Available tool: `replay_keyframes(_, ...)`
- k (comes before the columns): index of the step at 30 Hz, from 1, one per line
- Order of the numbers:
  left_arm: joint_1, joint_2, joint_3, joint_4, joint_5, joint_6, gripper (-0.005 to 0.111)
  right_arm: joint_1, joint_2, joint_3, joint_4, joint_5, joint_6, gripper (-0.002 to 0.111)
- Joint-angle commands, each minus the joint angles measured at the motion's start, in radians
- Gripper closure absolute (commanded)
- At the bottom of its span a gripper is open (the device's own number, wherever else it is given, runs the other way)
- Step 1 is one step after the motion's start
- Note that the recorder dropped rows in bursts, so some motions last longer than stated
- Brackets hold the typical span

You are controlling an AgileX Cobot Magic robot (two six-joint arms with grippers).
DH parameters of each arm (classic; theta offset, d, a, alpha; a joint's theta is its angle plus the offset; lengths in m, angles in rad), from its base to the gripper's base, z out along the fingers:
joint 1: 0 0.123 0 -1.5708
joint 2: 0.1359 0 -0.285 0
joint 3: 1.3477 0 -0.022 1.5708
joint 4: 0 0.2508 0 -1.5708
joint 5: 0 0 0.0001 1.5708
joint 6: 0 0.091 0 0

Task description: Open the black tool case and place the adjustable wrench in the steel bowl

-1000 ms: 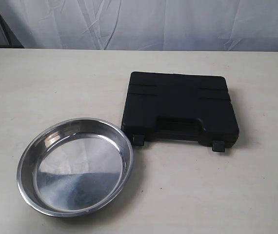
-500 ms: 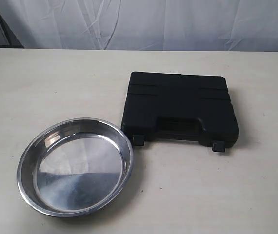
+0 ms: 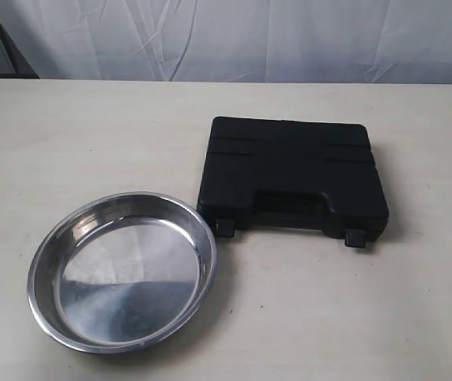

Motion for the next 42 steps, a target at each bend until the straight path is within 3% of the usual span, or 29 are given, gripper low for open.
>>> replay_keyframes(1,-0.034,-0.005,0.002,-0.004,-0.014,-0.004,0.106,0.004,0.416,-0.256,-0.1,0.393,-0.107,0.109)
replay_keyframes(5,-0.047,-0.005,0.002,-0.004,-0.014,-0.004,0.106,0.095,0.777,-0.535,0.179,0.822,-0.548,0.109)
replay_keyframes(9,-0.047,-0.005,0.002,-0.004,-0.014,-0.004,0.106,0.223,1.022,-0.725,0.332,1.002,-0.616,0.109)
replay_keyframes(16,-0.047,-0.005,0.002,-0.004,-0.014,-0.004,0.106,0.49,1.26,-0.764,0.321,0.942,-0.753,0.104)
replay_keyframes(21,-0.047,-0.005,0.002,-0.004,-0.014,-0.004,0.106,0.598,1.321,-0.764,0.321,0.883,-0.815,0.072)
replay_keyframes(23,-0.047,-0.005,0.002,-0.004,-0.014,-0.004,0.106,0.618,1.339,-0.764,0.3,0.909,-0.835,0.059)
replay_keyframes(25,-0.047,-0.005,0.002,-0.004,-0.014,-0.004,0.106,0.623,1.359,-0.764,0.287,0.931,-0.837,0.054)
replay_keyframes(42,-0.047,-0.005,0.002,-0.004,-0.014,-0.004,0.106,0.623,1.514,-0.764,0.221,0.875,-0.83,0.061)
